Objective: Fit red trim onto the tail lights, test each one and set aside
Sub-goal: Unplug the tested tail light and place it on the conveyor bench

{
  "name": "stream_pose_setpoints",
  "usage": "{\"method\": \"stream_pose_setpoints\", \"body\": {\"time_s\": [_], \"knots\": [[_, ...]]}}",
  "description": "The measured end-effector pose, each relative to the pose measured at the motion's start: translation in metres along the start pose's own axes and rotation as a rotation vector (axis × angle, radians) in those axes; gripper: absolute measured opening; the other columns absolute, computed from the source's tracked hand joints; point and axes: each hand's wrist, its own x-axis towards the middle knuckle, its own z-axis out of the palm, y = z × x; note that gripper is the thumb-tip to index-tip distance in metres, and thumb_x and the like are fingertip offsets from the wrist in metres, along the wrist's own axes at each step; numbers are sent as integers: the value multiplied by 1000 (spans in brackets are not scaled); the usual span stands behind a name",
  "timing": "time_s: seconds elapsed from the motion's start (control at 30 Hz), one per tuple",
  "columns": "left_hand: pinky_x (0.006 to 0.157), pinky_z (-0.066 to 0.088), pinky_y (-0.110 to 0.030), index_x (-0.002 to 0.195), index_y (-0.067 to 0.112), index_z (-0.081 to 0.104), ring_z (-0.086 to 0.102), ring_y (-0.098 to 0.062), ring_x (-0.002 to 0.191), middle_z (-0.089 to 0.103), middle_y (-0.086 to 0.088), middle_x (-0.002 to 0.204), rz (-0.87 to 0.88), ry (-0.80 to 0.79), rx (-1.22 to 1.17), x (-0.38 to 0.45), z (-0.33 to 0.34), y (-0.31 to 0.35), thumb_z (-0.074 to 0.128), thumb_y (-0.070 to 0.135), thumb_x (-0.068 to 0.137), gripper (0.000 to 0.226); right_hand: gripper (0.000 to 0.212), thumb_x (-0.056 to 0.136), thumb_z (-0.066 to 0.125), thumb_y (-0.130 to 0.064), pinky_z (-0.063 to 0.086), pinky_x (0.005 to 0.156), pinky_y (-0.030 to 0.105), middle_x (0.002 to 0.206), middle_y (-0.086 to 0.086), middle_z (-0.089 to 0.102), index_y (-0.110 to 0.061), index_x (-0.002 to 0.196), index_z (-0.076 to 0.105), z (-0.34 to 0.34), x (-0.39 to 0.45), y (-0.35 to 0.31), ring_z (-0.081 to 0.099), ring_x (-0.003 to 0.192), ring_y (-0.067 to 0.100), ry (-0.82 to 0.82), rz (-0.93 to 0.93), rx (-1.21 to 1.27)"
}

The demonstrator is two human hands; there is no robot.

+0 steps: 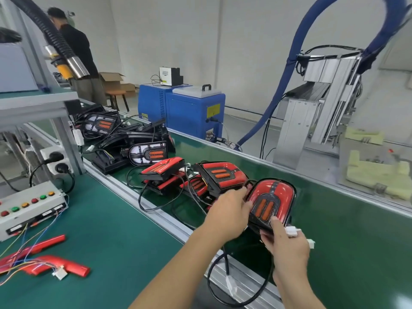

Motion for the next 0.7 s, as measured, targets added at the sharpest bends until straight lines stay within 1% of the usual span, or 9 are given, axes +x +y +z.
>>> {"method": "stream_pose_setpoints", "body": {"time_s": [0.1,0.2,0.33,0.43,0.47,0.53,0.6,0.67,0.7], "knots": [[110,45,-42,139,15,57,54,-23,126,58,-3,136,68,-44,12,-12,16,-16,50,24,104,37,21,94,72,-18,61,57,24,93,22,74,1,96,64,-1,15,-3,75,74,25,3,54,7],[120,34,-39,149,19,50,33,-20,147,35,3,162,133,-116,83,-26,30,-25,48,20,105,44,22,95,71,-23,60,53,23,83,19,76,-2,93,68,-5,24,-10,76,64,22,-31,100,-13],[118,36,-38,151,20,45,28,-19,148,19,6,169,166,-101,133,-37,44,-26,47,18,104,47,35,92,73,-40,62,55,29,68,7,76,-6,94,70,-11,32,-16,75,60,22,-78,61,-227],[115,39,-38,152,19,42,30,-21,146,16,6,169,174,-89,167,-39,49,-24,46,17,104,47,52,85,67,-65,63,67,42,62,-1,74,-14,96,69,-18,33,-17,74,60,22,-81,-38,-561],[114,41,-39,152,19,41,31,-22,146,15,6,169,178,-93,177,-39,50,-23,46,17,105,47,59,84,63,-71,62,67,43,63,-1,74,-15,101,68,-20,29,-19,73,57,19,-82,-69,-651],[113,42,-40,152,18,39,32,-24,145,14,4,170,186,-108,196,-40,51,-21,46,16,104,48,64,79,57,-79,60,65,43,74,0,75,-22,107,60,-23,20,-20,70,53,12,-97,-132,-740],[113,41,-42,152,18,39,31,-26,145,13,2,170,191,-114,207,-41,50,-20,47,16,104,49,60,71,52,-89,61,76,51,89,3,75,-39,104,49,-23,12,-22,72,60,12,-114,-185,-788],[115,40,-42,153,17,39,29,-25,147,13,2,170,184,-113,209,-41,49,-20,46,16,105,49,73,61,49,-98,59,84,53,105,6,73,-49,115,50,-25,6,-25,74,68,12,-152,-196,-810],[115,40,-41,153,17,39,28,-25,147,12,2,170,178,-111,209,-42,48,-21,46,17,105,48,88,57,47,-101,58,89,53,116,7,69,-48,127,49,-26,4,-26,75,74,13,-169,-193,-833]]}}
